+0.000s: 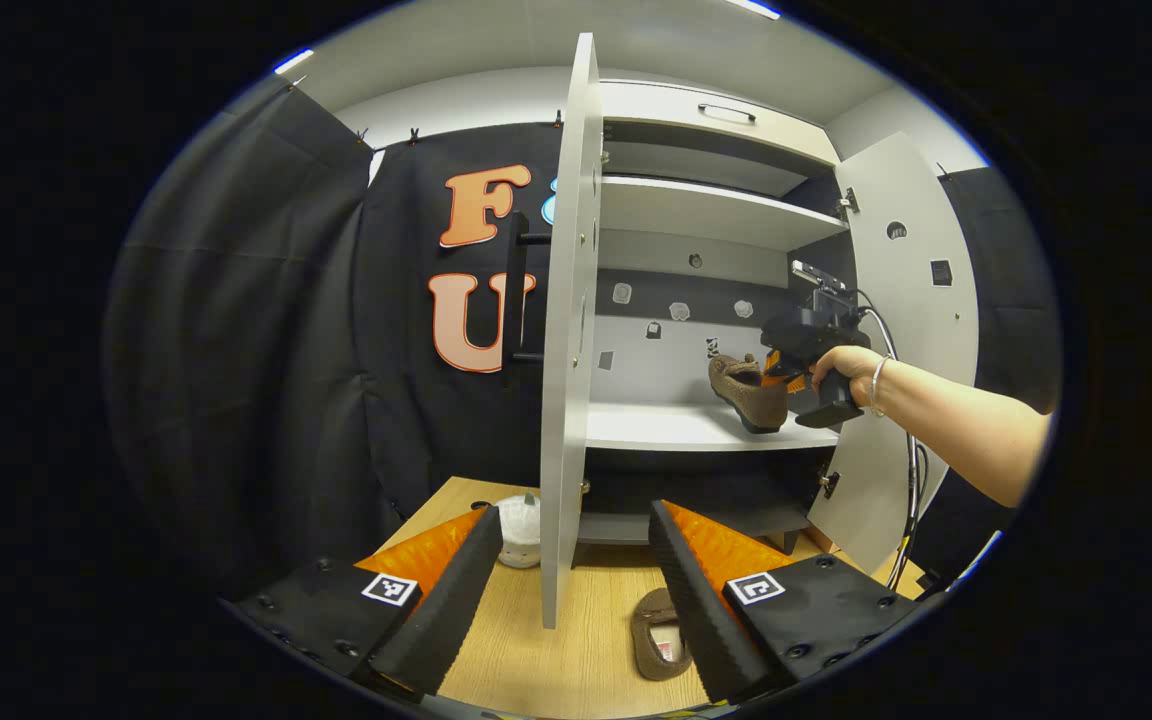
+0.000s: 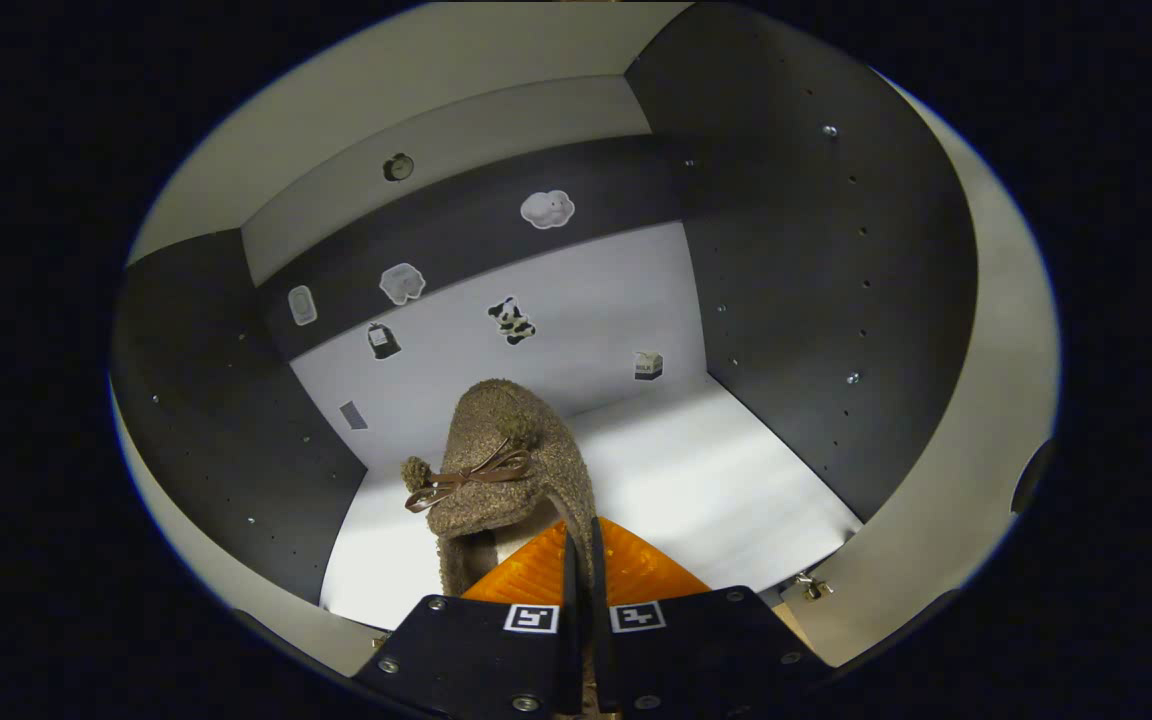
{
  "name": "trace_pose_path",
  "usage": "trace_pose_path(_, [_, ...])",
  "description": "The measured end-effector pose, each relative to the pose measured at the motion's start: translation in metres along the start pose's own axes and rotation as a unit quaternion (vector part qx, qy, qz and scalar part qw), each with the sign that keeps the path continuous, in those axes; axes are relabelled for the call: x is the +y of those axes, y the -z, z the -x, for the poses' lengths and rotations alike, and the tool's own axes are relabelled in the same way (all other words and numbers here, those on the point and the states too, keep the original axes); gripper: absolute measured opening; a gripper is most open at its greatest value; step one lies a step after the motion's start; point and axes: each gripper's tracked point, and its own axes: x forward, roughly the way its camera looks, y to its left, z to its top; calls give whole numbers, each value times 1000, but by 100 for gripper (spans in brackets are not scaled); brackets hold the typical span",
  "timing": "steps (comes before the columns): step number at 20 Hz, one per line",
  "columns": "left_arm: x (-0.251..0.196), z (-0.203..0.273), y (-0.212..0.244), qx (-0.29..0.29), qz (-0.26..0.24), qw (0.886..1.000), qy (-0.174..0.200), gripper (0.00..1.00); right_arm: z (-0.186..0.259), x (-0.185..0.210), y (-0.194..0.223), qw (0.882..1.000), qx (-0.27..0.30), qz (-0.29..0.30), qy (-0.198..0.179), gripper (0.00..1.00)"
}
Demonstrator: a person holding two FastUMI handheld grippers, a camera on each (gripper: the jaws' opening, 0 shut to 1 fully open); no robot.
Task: Grab one shoe with the right hand and put it into the shoe cabinet, grab the other shoe with the left hand and put it into the shoe cabinet; then close the right door with the right hand and the left door with the left hand.
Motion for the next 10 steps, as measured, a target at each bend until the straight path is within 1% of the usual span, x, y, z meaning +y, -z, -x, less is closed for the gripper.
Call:
trace_pose_path(3, [2, -5, 1, 5, -3, 1000, -4, 97, -14, -7, 8, 1000, 13, 3, 12, 4])
trace_pose_path(4, [3, -5, 1, 4, -4, 1000, -8, 97, -16, -7, 7, 1000, 11, 4, 14, 7])
trace_pose_path(5, [4, -6, -1, 2, -3, 1000, -11, 97, -15, -5, 3, 1000, 5, 2, 10, 14])
trace_pose_path(6, [5, -6, 0, 2, 0, 1000, -12, 97, -13, -5, -3, 1000, -8, -3, 11, 18])
trace_pose_path(7, [4, -7, 0, 3, 4, 1000, -12, 99, -9, -2, -9, 1000, -18, -8, 3, 29])
trace_pose_path(8, [4, -7, -1, 3, 6, 1000, -12, 99, -3, 0, -11, 1000, -21, -8, -3, 36])
trace_pose_path(9, [4, -8, -2, 2, 7, 1000, -12, 99, 3, -2, -10, 1000, -23, -2, -5, 46])
trace_pose_path(10, [4, -8, -3, 0, 8, 1000, -12, 99, 11, -4, -10, 1000, -28, 9, -5, 51])
